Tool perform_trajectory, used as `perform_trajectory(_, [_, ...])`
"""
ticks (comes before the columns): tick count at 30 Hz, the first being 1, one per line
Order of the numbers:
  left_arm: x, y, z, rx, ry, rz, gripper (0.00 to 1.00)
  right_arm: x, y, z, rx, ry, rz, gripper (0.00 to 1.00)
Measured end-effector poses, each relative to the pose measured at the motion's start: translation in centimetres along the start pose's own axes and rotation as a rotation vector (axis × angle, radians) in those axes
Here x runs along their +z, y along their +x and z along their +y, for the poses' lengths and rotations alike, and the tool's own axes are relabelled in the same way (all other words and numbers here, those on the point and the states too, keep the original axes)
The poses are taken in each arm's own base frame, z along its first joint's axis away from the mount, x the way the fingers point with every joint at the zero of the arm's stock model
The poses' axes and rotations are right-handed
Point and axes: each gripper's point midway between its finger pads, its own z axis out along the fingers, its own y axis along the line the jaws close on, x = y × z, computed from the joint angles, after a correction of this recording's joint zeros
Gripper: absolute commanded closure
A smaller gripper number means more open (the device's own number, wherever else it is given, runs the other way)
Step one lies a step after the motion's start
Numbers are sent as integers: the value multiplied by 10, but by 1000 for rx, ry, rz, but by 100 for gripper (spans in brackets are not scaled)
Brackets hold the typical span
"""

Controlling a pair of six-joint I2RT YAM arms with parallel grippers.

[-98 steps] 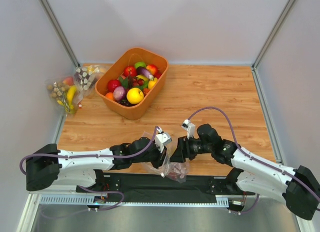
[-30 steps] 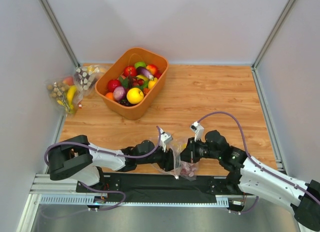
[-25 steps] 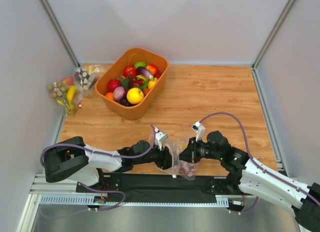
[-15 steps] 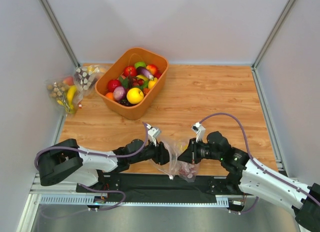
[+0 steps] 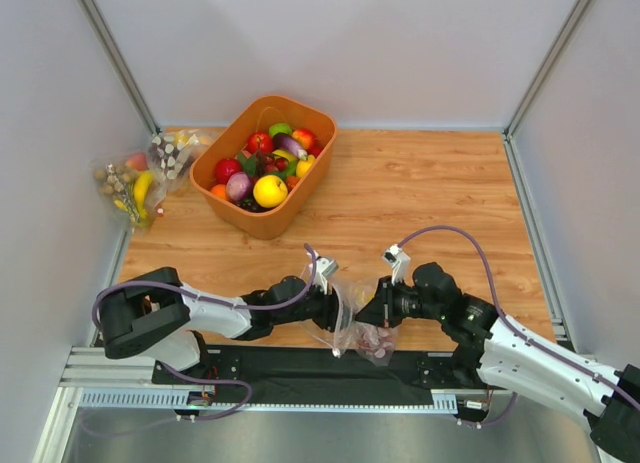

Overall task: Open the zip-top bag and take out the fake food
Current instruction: Pick up the fake fruit from the zipper food storage bag.

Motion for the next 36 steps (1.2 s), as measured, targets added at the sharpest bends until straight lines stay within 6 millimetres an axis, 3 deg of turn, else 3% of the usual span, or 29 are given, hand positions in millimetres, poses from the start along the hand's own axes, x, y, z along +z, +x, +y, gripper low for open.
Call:
perform_trajectory(23, [27, 32, -14, -17, 68, 96, 45, 4, 11, -4, 17, 5, 59, 100])
perform_trajectory(27, [32, 37, -21, -25, 92, 120, 66, 4, 15, -6, 23, 8, 70, 100])
perform_trajectory(28, [33, 38, -23, -28, 100, 124, 80, 4, 16, -7, 25, 8, 72, 100])
perform_trajectory(31, [36, 41, -33, -27, 136, 143, 100, 5, 16, -7, 25, 11, 70, 100])
perform_trajectory(36, [34, 42, -36, -24, 144, 148, 100, 4, 16, -7, 27, 11, 67, 100])
